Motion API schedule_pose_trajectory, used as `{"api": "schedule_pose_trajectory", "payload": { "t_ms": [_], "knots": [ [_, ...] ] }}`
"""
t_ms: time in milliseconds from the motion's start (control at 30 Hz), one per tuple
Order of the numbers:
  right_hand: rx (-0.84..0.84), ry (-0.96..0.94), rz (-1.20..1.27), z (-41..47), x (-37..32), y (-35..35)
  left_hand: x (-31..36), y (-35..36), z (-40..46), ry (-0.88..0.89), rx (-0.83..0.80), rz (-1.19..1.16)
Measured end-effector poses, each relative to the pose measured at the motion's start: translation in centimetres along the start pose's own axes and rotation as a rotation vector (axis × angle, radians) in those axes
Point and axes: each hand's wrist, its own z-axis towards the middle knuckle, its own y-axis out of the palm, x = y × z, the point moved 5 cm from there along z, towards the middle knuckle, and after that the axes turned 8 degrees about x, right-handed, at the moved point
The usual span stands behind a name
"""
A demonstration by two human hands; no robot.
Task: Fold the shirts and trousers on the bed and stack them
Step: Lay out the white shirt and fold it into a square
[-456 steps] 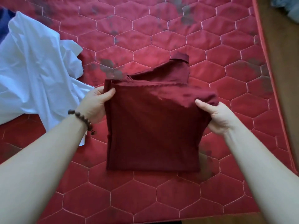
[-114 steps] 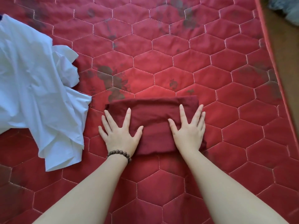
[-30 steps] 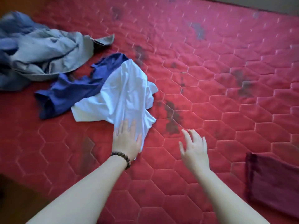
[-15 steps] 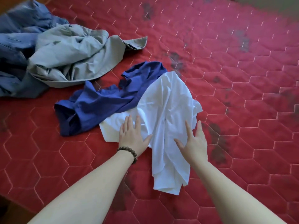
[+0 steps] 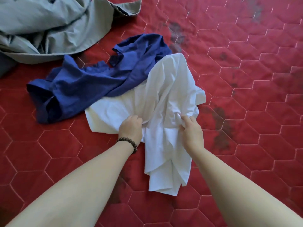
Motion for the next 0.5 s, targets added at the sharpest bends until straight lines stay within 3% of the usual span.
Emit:
{"api": "schedule_pose_trajectory", "payload": {
  "t_ms": [333, 500],
  "knots": [
    [-0.162, 0.030, -0.015, -13.5, 2.6, 0.0, -1.0, 0.1, -12.1, -0.069, -0.208, -0.025],
    [0.232, 0.066, 0.002, -11.4, 3.8, -3.8, 1.9, -1.5, -11.4, -0.029, -0.038, -0.150]
  ]
}}
